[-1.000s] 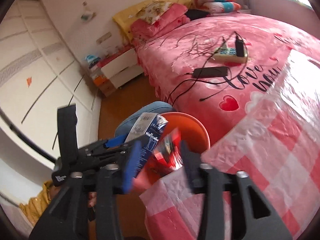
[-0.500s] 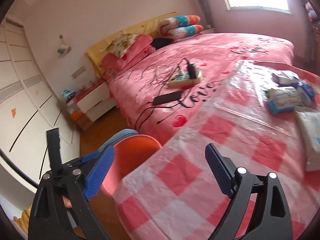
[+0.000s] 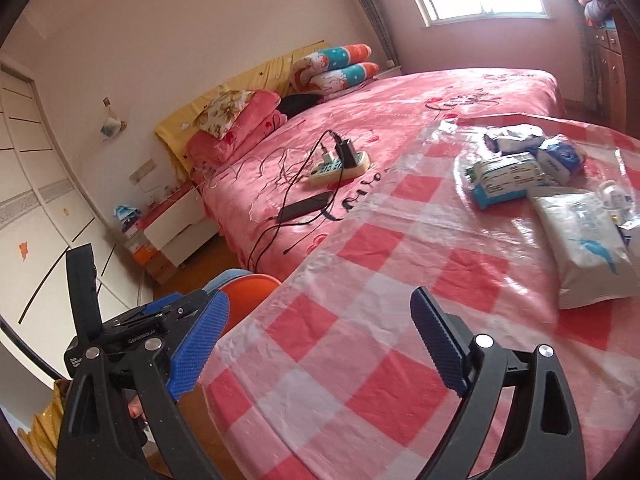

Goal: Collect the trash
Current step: 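Move both tools back to the trash on the bed, then grasp a white yogurt bottle with the left tool while the right tool grasps the white wipes pack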

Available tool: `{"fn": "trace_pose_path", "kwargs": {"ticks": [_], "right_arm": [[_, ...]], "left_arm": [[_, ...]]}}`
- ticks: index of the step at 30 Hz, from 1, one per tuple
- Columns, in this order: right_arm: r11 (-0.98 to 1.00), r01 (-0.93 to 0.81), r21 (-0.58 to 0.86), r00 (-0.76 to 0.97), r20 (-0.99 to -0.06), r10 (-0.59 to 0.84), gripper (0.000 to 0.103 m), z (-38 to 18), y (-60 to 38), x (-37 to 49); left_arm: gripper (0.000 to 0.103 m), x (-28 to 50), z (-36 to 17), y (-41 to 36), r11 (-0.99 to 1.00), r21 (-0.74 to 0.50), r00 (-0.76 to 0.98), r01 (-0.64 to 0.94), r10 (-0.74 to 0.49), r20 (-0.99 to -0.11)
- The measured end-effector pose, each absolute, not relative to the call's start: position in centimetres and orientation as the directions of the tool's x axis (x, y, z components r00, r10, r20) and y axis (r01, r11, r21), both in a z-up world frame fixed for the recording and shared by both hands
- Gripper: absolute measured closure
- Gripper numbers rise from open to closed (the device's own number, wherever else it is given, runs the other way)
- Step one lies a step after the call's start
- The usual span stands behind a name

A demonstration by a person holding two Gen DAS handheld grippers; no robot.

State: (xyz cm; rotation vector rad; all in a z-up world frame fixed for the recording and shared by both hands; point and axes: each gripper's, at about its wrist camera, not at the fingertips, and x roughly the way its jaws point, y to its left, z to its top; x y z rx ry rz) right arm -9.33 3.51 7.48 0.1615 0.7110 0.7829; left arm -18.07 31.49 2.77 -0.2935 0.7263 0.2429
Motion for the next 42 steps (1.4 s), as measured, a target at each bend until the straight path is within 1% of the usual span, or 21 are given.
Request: {"fn": "trace_pose_path", "kwargs": {"ticks": [4,14,18,24,27,30,36,42], "right_arm": [[0.724,-0.572,0.384,0.526,-0.505,0.684,0.010,7.6,1.6,-9.2],[0.752,-0.484,0.448,0.612,-0.441,0.657,0.010,7.7,-4.0,-7.5],[0.757,-0.469,0.455,0.629,-0.429,0.648,0.010,7.6,-5.8,-7.1],[0.743,-0.454,0.492,0.646,-0.392,0.655,0.006,7.4,-8.4,-6.4],[0.739,-0.450,0.503,0.643,-0.392,0.658,0.005,7.3,-9.5,-5.8],[0.729,-0.435,0.529,0.647,-0.379,0.661,0.005,7.2,-10.8,-5.4],[0.715,-0.412,0.565,0.650,-0.367,0.665,0.005,7.2,-13.5,-4.3],[0.733,-0.338,0.590,0.664,-0.403,0.630,0.005,6.8,-15.6,-3.0]], "left_arm": [[0.023,-17.5,3.2,29.9,0.943,-0.167,0.726,-0.287,0.100,-0.681],[0.023,-15.8,4.3,25.5,0.970,-0.132,0.720,-0.207,0.059,-0.692],[0.023,-15.0,4.5,23.9,0.976,-0.121,0.715,-0.180,0.045,-0.698],[0.023,-13.3,5.0,21.0,0.988,-0.098,0.708,-0.120,0.016,-0.706],[0.023,-12.0,5.6,19.3,0.993,-0.081,0.707,-0.088,0.005,-0.707],[0.023,-9.9,6.1,17.8,0.994,-0.077,0.700,-0.072,-0.004,-0.715],[0.023,-4.2,7.9,14.8,0.996,-0.077,0.712,-0.047,-0.020,-0.702],[0.023,5.0,9.4,12.6,0.990,-0.104,0.719,-0.094,-0.005,-0.695]]}}
